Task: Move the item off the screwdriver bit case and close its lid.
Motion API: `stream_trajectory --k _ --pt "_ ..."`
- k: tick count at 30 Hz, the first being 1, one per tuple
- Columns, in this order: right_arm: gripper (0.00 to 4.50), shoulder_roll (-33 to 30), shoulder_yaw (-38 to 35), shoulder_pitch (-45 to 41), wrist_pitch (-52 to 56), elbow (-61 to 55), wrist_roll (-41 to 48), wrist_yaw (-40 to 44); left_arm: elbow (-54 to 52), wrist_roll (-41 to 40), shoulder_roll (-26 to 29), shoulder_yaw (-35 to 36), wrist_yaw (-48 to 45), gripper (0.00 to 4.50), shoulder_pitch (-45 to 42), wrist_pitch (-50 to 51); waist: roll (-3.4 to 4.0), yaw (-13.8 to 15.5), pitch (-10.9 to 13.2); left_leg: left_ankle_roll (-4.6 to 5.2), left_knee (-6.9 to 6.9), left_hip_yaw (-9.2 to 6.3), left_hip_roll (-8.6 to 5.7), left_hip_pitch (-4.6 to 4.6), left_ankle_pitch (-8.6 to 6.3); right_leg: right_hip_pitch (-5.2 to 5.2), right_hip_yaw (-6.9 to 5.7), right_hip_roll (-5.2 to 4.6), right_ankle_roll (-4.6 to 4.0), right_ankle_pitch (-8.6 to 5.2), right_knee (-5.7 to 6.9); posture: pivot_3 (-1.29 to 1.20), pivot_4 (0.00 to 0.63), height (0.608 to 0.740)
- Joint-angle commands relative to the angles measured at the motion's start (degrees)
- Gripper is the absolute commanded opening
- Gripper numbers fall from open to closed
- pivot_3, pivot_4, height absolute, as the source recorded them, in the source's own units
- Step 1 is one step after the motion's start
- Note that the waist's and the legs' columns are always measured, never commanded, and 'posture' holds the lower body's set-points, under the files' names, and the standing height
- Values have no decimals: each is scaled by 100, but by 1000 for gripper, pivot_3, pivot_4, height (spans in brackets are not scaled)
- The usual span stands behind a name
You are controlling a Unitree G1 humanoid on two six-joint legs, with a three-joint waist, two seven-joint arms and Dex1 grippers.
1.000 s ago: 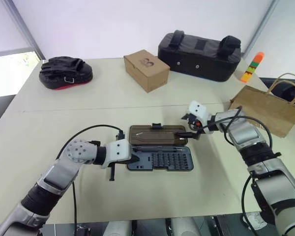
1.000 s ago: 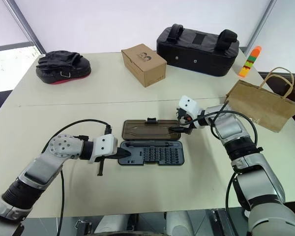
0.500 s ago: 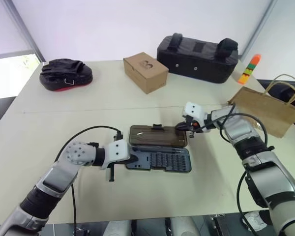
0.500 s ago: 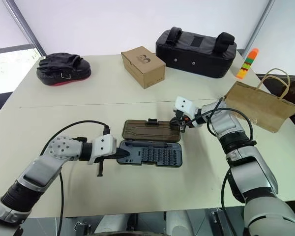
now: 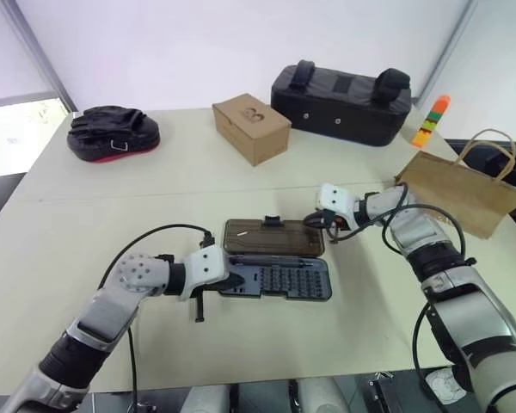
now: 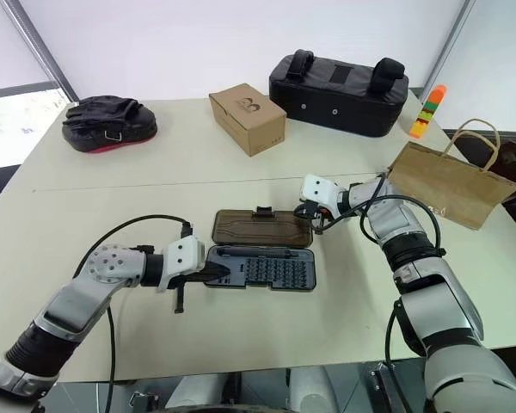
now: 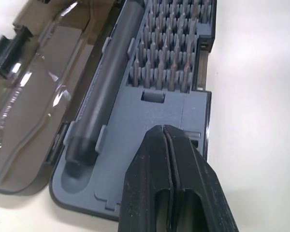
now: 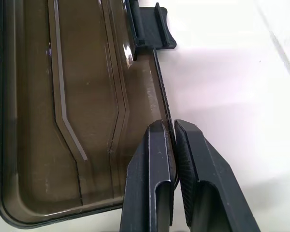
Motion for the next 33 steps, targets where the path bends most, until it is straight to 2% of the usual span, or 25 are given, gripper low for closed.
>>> stream_trajectory --k 1,8,12,21,26,29,33 --pt "27 -167 -350 13 47 -486 -12 -412 222 67 12 -146 5 0 154 160 1 -15 1 0 0 -1 0 0 0 0 0 0 0 0 0 0 150 740" --pt "27 -347 -611 330 332 -1492 87 -569 329 45 -128 -88 112 0 118 11 4 -8 5 0 1 -1 -1 -4 0 -3 0 -3 0 0 -1 0 150 740" --pt "27 -280 -773 532 460 -1868 210 -695 341 -114 -291 28 215 0 90 104 0 -4 8 0 1 -1 -1 -7 0 -4 0 -4 0 -1 -2 0 150 740" --pt "27 -329 -904 776 544 -2421 255 -780 322 -193 -276 62 246 0 110 132 0 -21 13 0 0 -1 0 -12 0 -10 0 -3 0 -1 -2 0 150 740" --pt "27 -266 -969 827 480 -2467 347 -883 33 -961 -627 540 438 0 -9 744 -2 -22 47 0 0 -1 0 -16 0 -13 0 -4 0 -1 -2 0 150 740" --pt "27 -292 -930 863 381 -2427 316 -877 -139 -1289 -624 718 384 0 -40 1069 0 -23 59 0 1 -1 0 -35 0 -32 0 -3 16 8 -2 0 150 740" --pt "27 -374 -895 944 165 -2344 305 -831 -471 -1738 -519 857 267 0 -13 1473 1 -17 58 -11 4 0 -3 -123 6 -123 1 -6 18 12 7 0 150 740"
